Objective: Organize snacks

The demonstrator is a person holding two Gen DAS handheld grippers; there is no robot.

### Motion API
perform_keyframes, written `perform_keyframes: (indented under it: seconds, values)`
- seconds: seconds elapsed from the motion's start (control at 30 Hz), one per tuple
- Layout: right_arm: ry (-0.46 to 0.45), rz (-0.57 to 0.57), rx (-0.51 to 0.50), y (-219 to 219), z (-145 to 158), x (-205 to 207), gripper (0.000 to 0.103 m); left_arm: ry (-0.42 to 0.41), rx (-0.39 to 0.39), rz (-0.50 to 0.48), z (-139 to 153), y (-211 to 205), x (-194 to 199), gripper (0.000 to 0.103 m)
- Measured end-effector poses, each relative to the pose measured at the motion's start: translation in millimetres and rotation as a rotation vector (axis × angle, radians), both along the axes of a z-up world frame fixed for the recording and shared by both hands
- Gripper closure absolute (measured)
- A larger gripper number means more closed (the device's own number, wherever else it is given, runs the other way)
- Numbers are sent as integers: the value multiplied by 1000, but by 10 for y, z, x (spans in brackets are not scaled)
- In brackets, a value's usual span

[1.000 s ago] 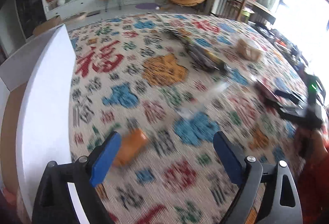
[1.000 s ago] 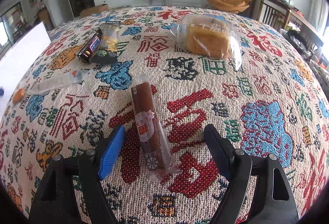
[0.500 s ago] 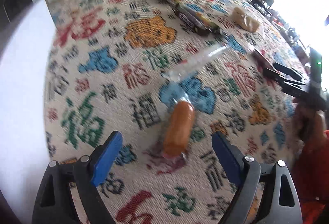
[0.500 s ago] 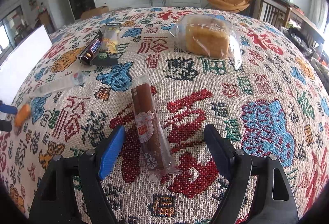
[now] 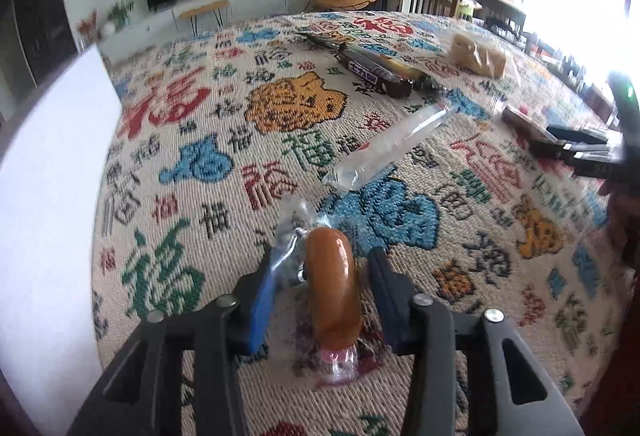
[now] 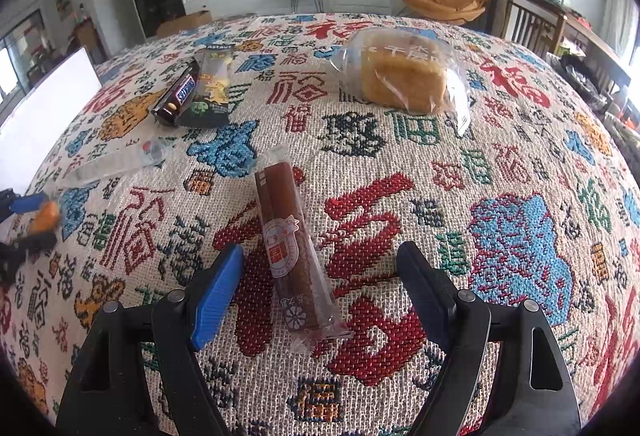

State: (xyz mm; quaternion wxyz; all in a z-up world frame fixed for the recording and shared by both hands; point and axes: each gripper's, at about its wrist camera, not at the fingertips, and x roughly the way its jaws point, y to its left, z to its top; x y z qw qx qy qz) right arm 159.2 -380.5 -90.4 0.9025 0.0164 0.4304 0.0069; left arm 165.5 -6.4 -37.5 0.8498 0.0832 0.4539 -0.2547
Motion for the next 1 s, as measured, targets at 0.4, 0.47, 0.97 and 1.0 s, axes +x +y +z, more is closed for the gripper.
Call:
perform_keyframes:
  seconds: [0.4,0.47,0.97,1.0]
  values:
    - [78,-26,467,-679,125,19,22,9,-290,199,228,452,-443,80]
    - [136,-101,435,-814,294,109,21,-5,-293,183,253,426,-495,81]
    - [332,115,-29,192,354,537,84,-29,-469,193,517,696,-836,83]
    - [311,116,-14,195,438,479,84,-31,-497,197,571,720,-846,83]
